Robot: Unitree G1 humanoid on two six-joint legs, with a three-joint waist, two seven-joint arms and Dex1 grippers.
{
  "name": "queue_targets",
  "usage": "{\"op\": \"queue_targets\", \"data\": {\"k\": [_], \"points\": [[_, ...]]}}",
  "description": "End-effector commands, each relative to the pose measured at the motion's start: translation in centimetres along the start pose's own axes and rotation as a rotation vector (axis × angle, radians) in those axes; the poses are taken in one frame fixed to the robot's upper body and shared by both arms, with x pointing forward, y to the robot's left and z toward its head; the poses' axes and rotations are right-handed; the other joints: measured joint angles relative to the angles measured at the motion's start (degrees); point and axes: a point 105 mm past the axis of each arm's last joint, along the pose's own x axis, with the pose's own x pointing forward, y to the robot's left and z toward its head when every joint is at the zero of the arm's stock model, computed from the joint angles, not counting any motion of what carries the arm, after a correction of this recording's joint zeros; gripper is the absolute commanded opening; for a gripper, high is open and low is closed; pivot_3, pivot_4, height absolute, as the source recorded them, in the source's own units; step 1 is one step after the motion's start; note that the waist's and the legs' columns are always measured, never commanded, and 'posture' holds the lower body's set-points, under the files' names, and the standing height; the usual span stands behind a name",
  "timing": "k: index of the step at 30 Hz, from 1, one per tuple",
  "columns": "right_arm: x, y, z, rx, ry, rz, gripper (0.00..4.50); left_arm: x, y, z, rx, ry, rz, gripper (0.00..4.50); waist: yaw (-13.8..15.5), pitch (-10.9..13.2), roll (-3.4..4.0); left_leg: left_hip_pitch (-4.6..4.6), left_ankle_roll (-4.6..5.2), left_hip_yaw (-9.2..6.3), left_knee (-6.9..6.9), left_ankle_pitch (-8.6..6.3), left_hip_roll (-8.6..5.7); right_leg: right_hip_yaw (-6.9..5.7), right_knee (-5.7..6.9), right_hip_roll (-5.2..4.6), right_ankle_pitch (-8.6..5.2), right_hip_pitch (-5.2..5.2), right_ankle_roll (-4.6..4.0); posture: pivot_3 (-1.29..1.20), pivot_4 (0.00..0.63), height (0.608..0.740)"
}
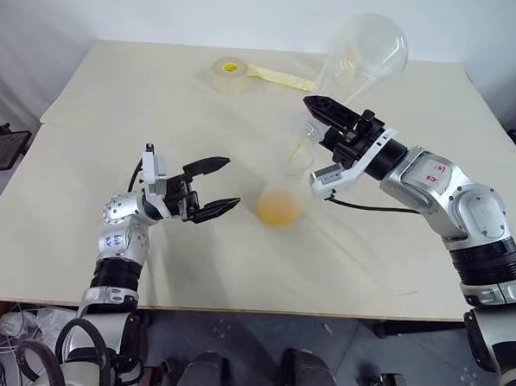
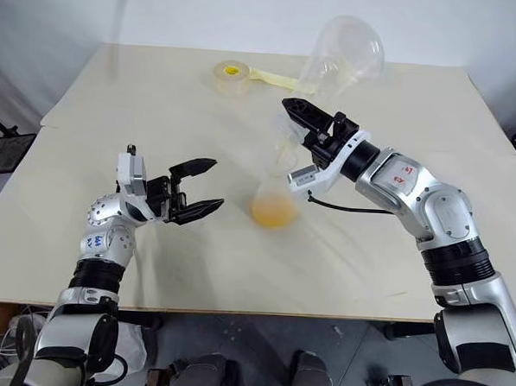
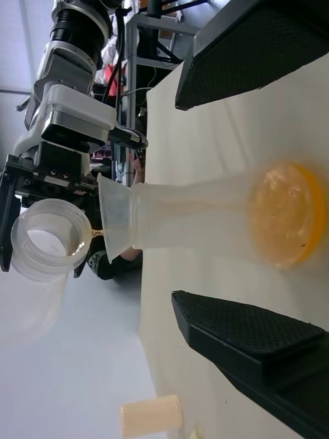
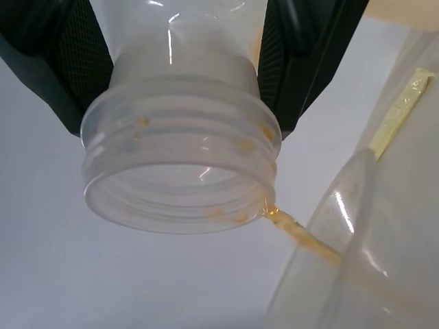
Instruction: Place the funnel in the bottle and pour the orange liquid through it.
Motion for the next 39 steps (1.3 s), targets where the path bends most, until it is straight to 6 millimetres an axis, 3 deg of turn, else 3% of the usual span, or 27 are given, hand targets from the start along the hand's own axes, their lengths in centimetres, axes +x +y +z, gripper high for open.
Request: {"op": "queue_targets", "data": {"k": [1,16,23,27,33,36,39], "points": [[-0.1,-1.8,-0.7,-0.053,0.002,-0.056,2.46,0.2,0.4,1.1,0.045,-0.034,-0.001,4.50,0.0,0.0,0.00,0.00,0.00,0.00,0.00,0.00,0.00,0.00,0.00,0.00,0.00,0.00,0.00,0.00,0.150,0.740],[-0.3,-2.1,-0.2,-0.016,-0.009,-0.069,2.46,0.1,0.5,1.0,0.051,-0.018,-0.006,4.50,0.0,0.0,0.00,0.00,0.00,0.01,-0.01,0.00,0.00,0.00,0.00,0.00,0.00,0.00,0.00,0.00,0.150,0.740],[-1.2,-1.6,-0.9,0.236,0.067,-0.086,2.46,-0.1,1.5,-0.1,0.048,0.071,0.077,4.50,0.1,0.0,-0.01,0.00,0.00,0.01,-0.01,0.00,-0.01,-0.02,0.00,0.00,0.00,0.00,0.00,0.00,0.150,0.740],[-2.3,-1.1,-3.1,0.599,0.237,-0.137,2.46,-0.2,2.2,-0.1,0.058,0.077,0.147,4.50,0.0,0.0,-0.02,0.00,0.01,-0.01,-0.03,0.00,-0.01,-0.03,-0.01,0.00,0.00,0.01,0.00,0.00,0.150,0.740],[-6.0,1.0,-9.3,1.202,0.602,-0.329,2.46,0.0,3.0,0.1,0.030,0.098,0.191,4.50,0.2,0.0,-0.02,0.00,0.03,-0.09,0.00,0.02,-0.02,-0.06,0.03,0.00,0.00,0.04,0.00,0.00,0.150,0.740],[-7.7,3.5,-10.0,1.522,0.674,-0.360,2.46,-0.1,3.2,0.1,-0.002,0.124,0.210,4.50,0.2,0.0,-0.01,0.01,0.03,-0.16,-0.01,0.02,-0.04,-0.06,0.05,0.00,0.00,0.04,0.00,0.00,0.150,0.740],[-9.1,5.3,-10.0,1.647,0.733,-0.362,2.46,0.0,3.6,0.4,-0.031,0.132,0.246,4.50,0.1,0.0,-0.01,0.03,0.03,-0.15,-0.08,0.02,-0.04,-0.05,0.04,0.00,0.00,0.03,0.00,0.00,0.150,0.740]]}}
